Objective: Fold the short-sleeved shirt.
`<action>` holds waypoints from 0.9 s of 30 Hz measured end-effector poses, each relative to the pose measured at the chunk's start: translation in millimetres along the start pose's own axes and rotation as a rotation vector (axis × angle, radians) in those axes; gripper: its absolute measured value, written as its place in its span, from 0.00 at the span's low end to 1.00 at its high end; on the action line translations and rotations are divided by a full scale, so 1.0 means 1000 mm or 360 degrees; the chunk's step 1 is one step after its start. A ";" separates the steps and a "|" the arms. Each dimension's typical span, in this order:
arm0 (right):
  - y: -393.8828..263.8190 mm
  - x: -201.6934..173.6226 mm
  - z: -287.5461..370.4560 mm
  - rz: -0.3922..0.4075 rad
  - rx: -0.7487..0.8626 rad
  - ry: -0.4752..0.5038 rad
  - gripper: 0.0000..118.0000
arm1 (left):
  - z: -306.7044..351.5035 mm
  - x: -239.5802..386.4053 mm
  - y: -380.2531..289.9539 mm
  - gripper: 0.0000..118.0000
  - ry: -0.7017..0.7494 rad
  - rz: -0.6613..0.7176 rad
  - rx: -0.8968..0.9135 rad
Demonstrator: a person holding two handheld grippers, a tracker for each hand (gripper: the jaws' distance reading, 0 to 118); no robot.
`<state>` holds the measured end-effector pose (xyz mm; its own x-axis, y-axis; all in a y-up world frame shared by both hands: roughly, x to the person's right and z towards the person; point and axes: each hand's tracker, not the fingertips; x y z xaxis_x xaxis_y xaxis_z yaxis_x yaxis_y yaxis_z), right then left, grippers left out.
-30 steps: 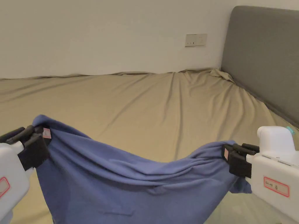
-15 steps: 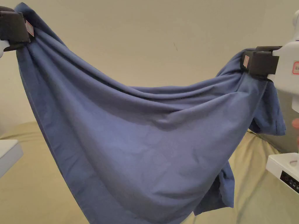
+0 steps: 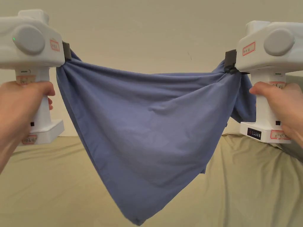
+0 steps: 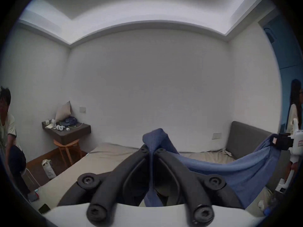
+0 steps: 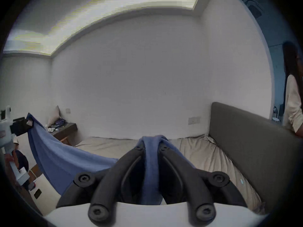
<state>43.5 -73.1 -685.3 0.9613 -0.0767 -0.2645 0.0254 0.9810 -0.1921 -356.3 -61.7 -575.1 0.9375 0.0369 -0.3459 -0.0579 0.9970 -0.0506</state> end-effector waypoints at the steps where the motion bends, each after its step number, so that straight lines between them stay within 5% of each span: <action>1: -0.012 0.001 -0.015 -0.0013 -0.0030 -0.0011 0.12 | -0.014 0.001 -0.016 0.00 0.0018 -0.0030 -0.0004; 9: -0.202 0.021 -0.135 -0.0005 -0.0488 -0.0079 0.12 | -0.091 -0.004 -0.239 0.00 0.0008 0.0054 -0.0376; 15: -0.371 0.041 -0.156 -0.0083 -0.0868 -0.0128 0.12 | -0.102 -0.011 -0.399 0.00 -0.0014 0.0143 -0.0842; 27: -0.446 0.059 -0.031 -0.0118 -0.0880 -0.0055 0.12 | 0.034 -0.049 -0.464 0.00 -0.0075 0.0239 -0.0956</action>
<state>80.4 -520.5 -644.7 0.9712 -0.1266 -0.2020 -0.0455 0.7332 -0.6785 -363.7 -524.4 -503.0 0.9174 0.1904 -0.3494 -0.3606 0.7692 -0.5276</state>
